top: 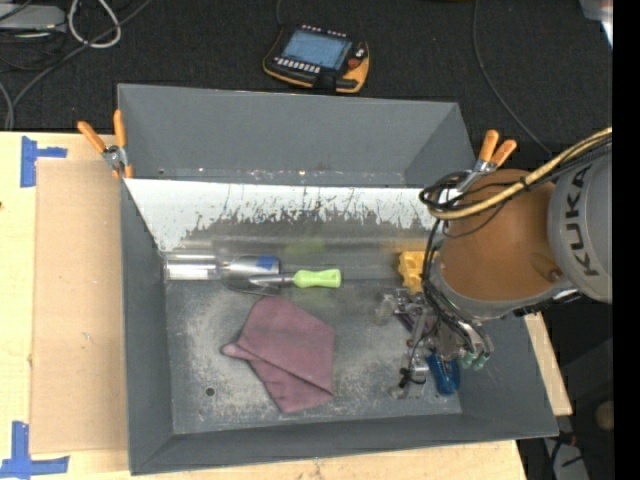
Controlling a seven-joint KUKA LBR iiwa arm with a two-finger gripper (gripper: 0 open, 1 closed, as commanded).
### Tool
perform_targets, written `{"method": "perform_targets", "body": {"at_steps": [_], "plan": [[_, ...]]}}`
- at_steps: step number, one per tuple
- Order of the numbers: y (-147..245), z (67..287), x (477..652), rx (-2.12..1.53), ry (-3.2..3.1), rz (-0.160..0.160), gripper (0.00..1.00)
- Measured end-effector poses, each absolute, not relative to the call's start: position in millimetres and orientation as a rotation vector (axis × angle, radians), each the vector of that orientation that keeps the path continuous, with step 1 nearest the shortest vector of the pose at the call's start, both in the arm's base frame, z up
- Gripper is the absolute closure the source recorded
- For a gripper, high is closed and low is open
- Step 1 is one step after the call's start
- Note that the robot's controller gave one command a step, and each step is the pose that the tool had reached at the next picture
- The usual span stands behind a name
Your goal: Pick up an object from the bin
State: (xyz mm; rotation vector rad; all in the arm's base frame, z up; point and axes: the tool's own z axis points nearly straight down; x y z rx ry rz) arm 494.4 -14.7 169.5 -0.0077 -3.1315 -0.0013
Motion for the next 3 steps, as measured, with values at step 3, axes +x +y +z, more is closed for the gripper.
{"method": "perform_targets", "body": {"at_steps": [3], "plan": [[58,136,523.3,-0.149,-3.135,-0.001,0.00]]}}
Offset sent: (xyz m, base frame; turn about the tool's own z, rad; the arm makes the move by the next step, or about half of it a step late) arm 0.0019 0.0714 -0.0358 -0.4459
